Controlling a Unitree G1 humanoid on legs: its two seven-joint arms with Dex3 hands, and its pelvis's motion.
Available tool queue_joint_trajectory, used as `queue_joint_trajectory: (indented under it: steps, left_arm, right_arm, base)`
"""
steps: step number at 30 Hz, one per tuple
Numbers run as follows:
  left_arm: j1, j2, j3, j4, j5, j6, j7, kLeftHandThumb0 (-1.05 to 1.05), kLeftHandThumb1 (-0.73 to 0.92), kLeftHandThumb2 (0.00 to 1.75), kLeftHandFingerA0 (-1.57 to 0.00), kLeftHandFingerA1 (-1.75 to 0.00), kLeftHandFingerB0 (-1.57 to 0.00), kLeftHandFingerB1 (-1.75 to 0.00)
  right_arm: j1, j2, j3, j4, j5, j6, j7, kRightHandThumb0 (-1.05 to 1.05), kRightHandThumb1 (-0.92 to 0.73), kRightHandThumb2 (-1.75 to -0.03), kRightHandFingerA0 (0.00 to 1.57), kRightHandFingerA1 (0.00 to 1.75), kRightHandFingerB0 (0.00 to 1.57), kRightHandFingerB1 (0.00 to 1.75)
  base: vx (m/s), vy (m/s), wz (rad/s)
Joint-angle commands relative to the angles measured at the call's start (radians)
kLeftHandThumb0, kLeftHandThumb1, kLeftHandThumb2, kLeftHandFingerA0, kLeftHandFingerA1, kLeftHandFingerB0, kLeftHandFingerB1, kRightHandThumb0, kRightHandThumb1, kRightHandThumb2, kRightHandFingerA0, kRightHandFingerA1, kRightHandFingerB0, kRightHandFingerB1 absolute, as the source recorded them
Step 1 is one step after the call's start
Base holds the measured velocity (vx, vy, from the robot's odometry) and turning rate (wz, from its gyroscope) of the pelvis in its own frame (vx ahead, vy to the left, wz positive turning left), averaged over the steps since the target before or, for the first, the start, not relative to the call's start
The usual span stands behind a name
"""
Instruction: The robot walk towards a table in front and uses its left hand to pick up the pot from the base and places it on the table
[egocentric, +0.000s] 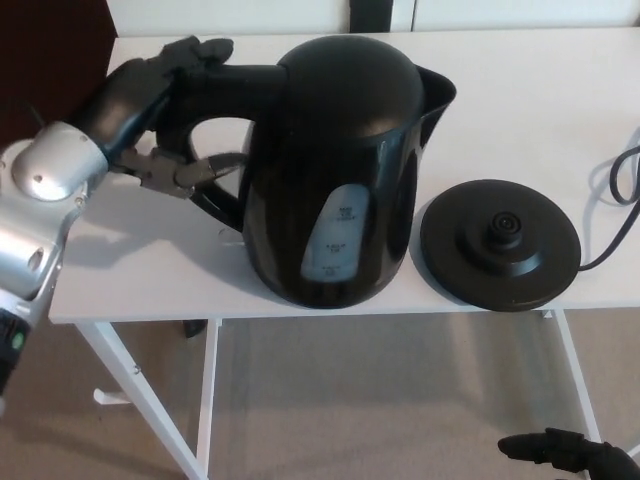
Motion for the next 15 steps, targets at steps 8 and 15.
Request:
queue_joint_trajectory:
  steps: [8, 15]
  left_arm:
    - [-0.116, 0.125, -0.161, 0.074, 0.081, 0.045, -0.407, -0.71, 0.41, 0.80, 0.00, -0.04, 0.00, 0.00]
    - [-0.126, 0.136, -0.133, 0.070, 0.060, 0.050, -0.429, -0.86, 0.48, 0.56, 0.00, 0.00, 0.00, 0.00]
  right_arm:
    - [-0.012, -0.030, -0.004, 0.019, 0.001, -0.016, 0.006, -0.65, -0.45, -0.85, 0.89, 0.64, 0.55, 0.51]
    - [-0.007, -0.037, 0.003, 0.011, -0.009, -0.011, 0.008, -0.62, -0.44, -0.85, 0.87, 0.64, 0.53, 0.51]
  base:
    - [0.00, 0.000, 0.00]
    - [0.00, 0.000, 0.00]
